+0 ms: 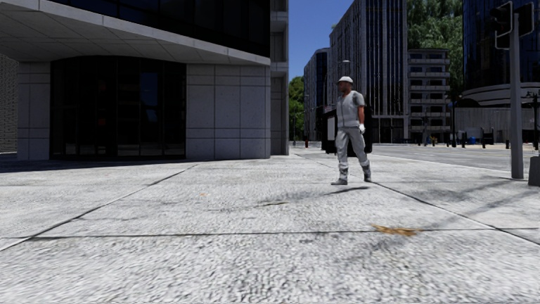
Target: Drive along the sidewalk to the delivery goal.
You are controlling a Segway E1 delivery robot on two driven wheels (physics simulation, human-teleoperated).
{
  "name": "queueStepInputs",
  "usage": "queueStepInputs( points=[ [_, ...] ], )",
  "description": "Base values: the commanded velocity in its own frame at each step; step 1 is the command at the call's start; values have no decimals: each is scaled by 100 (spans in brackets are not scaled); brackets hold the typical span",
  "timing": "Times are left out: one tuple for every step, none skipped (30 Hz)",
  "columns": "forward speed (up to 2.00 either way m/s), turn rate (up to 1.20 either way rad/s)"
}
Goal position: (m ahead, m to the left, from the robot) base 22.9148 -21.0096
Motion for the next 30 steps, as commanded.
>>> queueStepInputs(
  points=[
    [79, 0],
    [62, 0],
    [61, 0],
    [60, 0],
    [60, 0],
    [60, 0],
    [60, 0],
    [60, 0],
    [60, 0],
    [59, 0],
    [58, 0],
    [57, 0],
    [57, 0],
    [57, 0],
    [57, 0],
    [57, 0],
    [57, 0],
    [57, 0],
    [57, -5],
    [57, -17],
    [58, -23],
    [58, -23],
    [61, -26],
    [73, -26],
    [94, -26],
    [103, -27],
    [107, -27],
    [107, -27],
    [108, -27],
    [108, -27]
  ],
)
